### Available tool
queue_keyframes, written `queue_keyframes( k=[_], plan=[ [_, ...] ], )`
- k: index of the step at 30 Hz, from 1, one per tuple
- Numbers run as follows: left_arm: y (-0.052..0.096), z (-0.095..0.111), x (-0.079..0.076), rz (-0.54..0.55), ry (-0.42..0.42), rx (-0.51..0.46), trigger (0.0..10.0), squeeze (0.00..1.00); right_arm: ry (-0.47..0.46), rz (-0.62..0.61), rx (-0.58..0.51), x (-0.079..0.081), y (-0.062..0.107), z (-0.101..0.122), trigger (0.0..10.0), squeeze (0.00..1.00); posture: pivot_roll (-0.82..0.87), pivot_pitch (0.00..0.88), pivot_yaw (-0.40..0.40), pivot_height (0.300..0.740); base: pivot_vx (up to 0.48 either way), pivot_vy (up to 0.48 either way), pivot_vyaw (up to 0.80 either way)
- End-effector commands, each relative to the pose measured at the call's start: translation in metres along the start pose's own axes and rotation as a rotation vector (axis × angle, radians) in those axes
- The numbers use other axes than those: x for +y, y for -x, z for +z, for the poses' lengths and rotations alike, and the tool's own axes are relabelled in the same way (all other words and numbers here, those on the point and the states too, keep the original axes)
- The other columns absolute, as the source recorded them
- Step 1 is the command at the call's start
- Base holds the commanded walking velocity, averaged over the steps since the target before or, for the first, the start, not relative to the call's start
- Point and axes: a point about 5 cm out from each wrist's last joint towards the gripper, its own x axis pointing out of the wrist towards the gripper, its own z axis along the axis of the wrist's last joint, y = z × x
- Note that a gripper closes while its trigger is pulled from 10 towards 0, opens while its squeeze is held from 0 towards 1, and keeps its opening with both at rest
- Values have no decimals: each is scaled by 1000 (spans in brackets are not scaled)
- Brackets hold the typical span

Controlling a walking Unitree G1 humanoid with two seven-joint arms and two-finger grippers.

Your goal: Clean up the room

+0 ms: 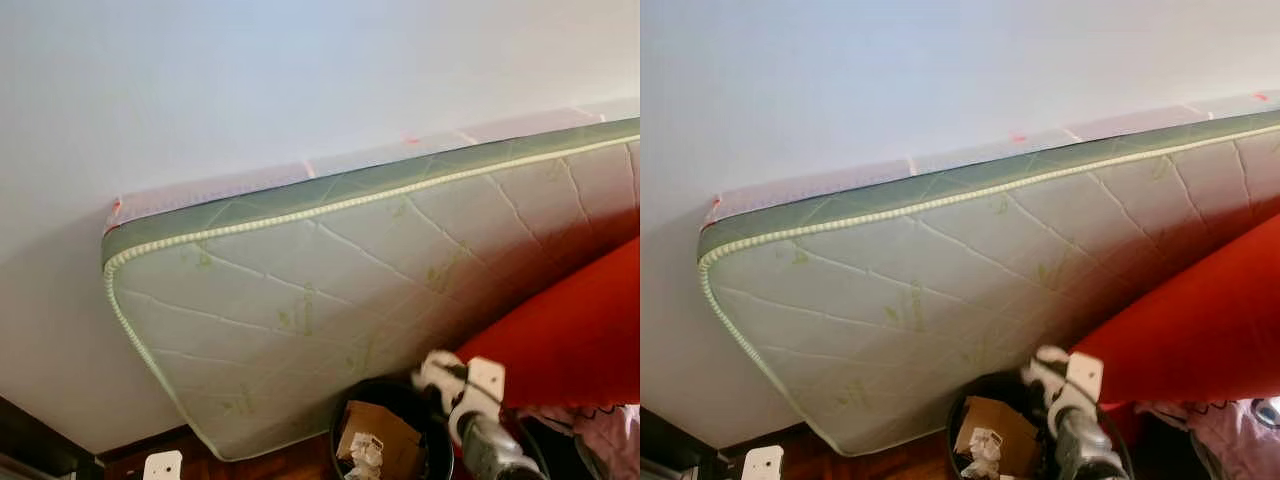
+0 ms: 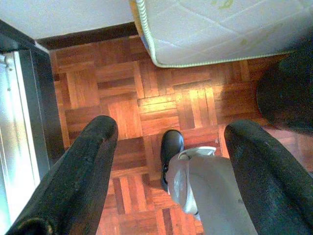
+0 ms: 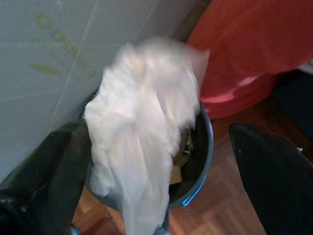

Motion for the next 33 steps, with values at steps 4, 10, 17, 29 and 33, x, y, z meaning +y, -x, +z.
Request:
queue_keyframes(
  k=[4,10,17,29,33],
  plan=[
    [0,-3,2,1,-16,17,10000,0,3,18,-171,2,-1,31,10000,0,95,0,-39,740,0,0,0],
    [1,-3,9,6,-14,17,10000,0,36,15,-115,2,-2,29,10000,0,97,0,-43,740,0,0,0],
    [2,-4,12,10,-11,19,10000,0,68,-16,30,-2,-1,2,10000,0,100,0,-43,740,0,0,0],
    [1,-4,4,2,-16,20,10000,0,52,9,-87,2,-2,25,10000,0,95,0,-38,740,0,0,0],
    [-1,0,1,-3,-18,15,10000,0,158,-26,48,-5,0,-1,10000,0,103,0,-40,740,0,0,0]
  ],
)
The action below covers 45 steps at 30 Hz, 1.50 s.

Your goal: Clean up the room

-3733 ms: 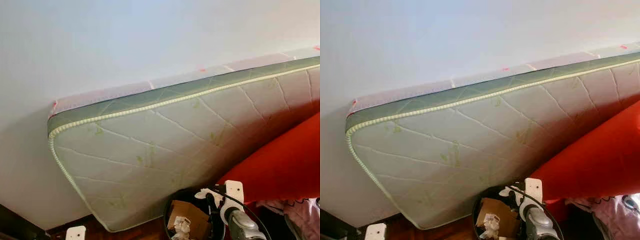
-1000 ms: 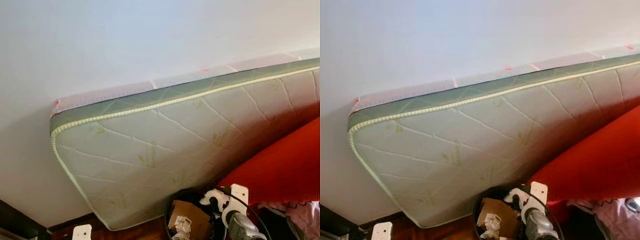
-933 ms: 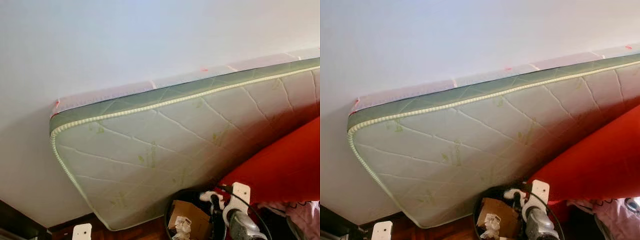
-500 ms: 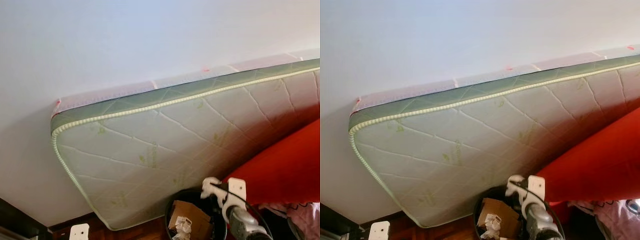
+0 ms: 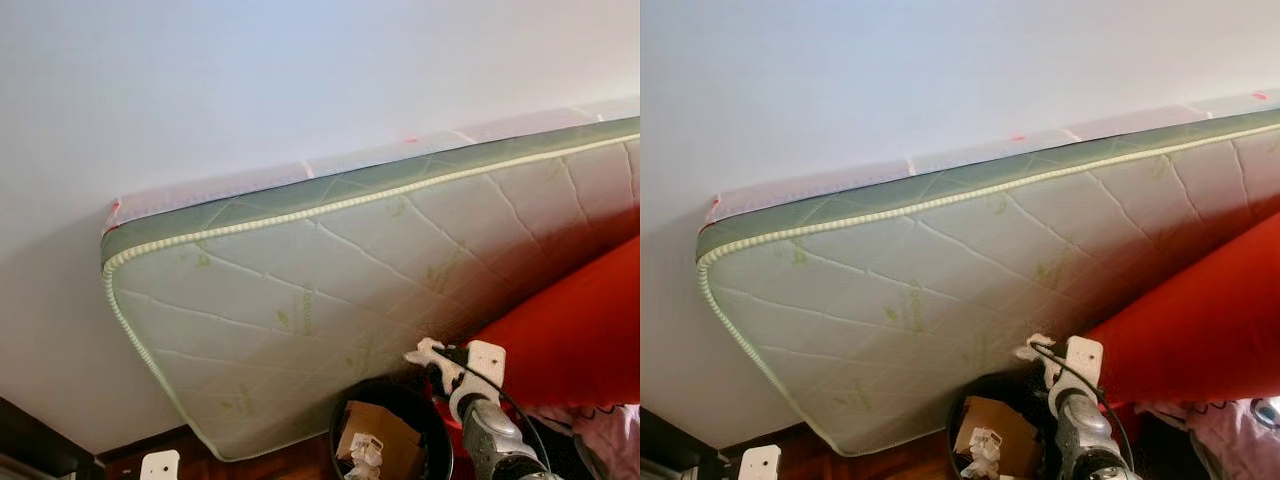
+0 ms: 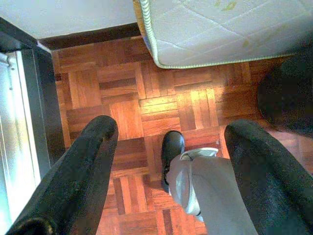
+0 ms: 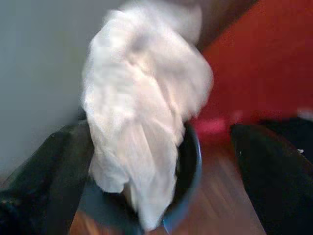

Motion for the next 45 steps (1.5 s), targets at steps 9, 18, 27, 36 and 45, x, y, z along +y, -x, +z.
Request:
queue_keyframes(
  k=[9,18,27,36,45],
  plan=[
    [-1,1,1,0,-17,15,10000,0,-161,-17,-235,-8,1,35,10000,0,97,0,-37,740,0,0,0],
    [-1,3,-1,-2,-15,9,10000,0,48,1,55,1,0,-6,10000,0,101,0,-40,740,0,0,0],
    [-1,4,2,0,-21,6,10000,0,-171,23,-252,-2,1,40,10000,0,99,0,-35,740,0,0,0],
    [-1,5,4,-2,-23,0,10000,0,-37,30,-4,3,0,3,10000,0,104,0,-38,740,0,0,0],
    [5,-12,13,12,-26,35,10000,0,-80,72,-18,6,1,-5,10000,0,104,0,-34,740,0,0,0]
  ],
)
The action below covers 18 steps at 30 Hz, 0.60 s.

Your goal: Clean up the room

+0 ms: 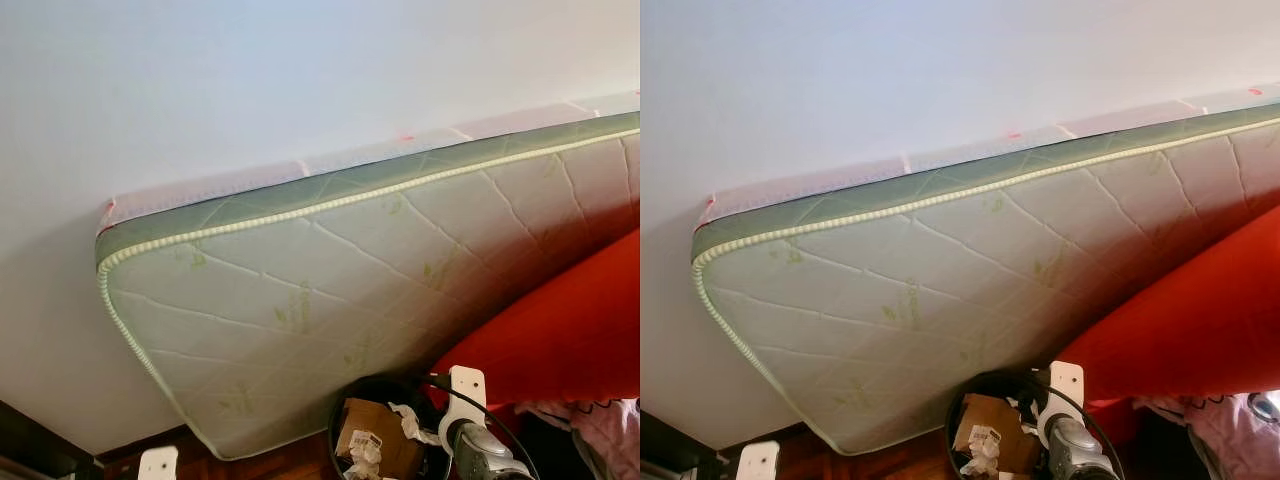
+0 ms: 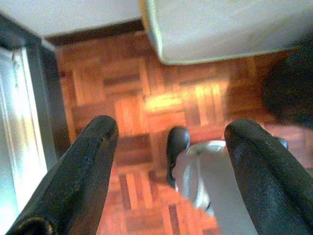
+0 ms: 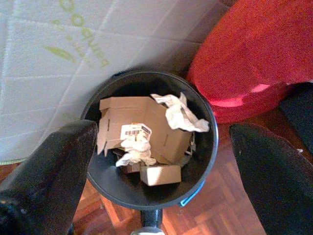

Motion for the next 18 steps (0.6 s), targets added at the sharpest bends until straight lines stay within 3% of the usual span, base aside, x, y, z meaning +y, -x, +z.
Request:
queue_keyframes(
  k=[1,11,15,18],
  plan=[
    [0,0,3,2,-18,15,10000,0,-30,0,-17,-2,0,2,10000,0,104,0,-34,740,0,0,0],
    [-5,14,-4,-8,-14,-1,10000,0,-34,-44,-32,-14,2,0,10000,0,101,0,-40,740,0,0,0],
    [-4,12,-5,-10,-5,-6,10000,0,40,-54,-58,-22,5,-4,10000,0,103,0,-44,740,0,0,0],
    [-5,13,-6,-11,-4,-7,10000,0,31,-56,-62,-24,5,-5,10000,0,103,0,-47,740,0,0,0]
  ],
)
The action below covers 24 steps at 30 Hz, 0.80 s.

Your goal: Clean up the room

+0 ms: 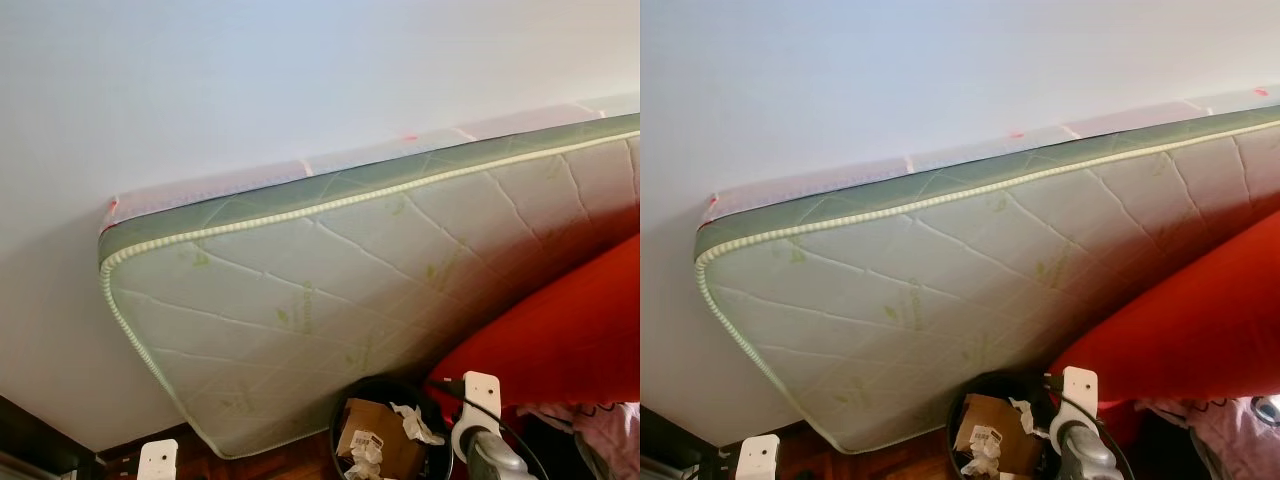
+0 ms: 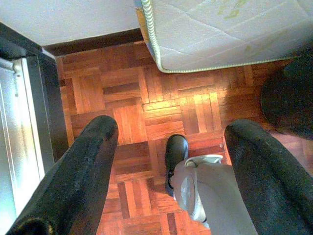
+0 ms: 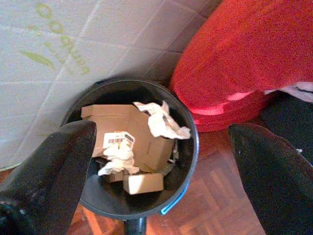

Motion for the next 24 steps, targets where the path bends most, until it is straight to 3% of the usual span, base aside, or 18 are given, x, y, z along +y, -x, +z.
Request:
queue_keyframes(
  k=[1,3,9,15,18,21,24],
  plan=[
    [1,-6,-2,-3,-1,19,10000,0,-6,-14,0,-6,1,-2,10000,0,101,0,-48,740,0,0,0],
    [1,-6,-5,-12,7,15,10000,0,-5,-47,46,-17,5,-16,10000,0,98,0,-50,740,0,0,0],
    [-3,4,-22,-34,7,0,10000,0,-4,-63,82,-24,10,-31,10000,0,98,0,-51,740,0,0,0],
    [-9,24,-42,-56,3,-25,10000,0,3,-55,87,-22,8,-26,10000,0,92,0,-55,740,0,0,0],
    [-9,25,-43,-58,5,-26,10000,0,3,-52,90,-22,8,-26,10000,0,88,0,-55,740,0,0,0],
    [-7,16,-31,-48,6,-13,10000,0,-1,-42,94,-20,8,-26,10000,0,78,0,-44,740,-81,0,0],
    [-7,16,-29,-47,4,-12,10000,0,1,-35,99,-20,8,-27,10000,0,73,0,-42,740,-264,0,0]
  ],
)
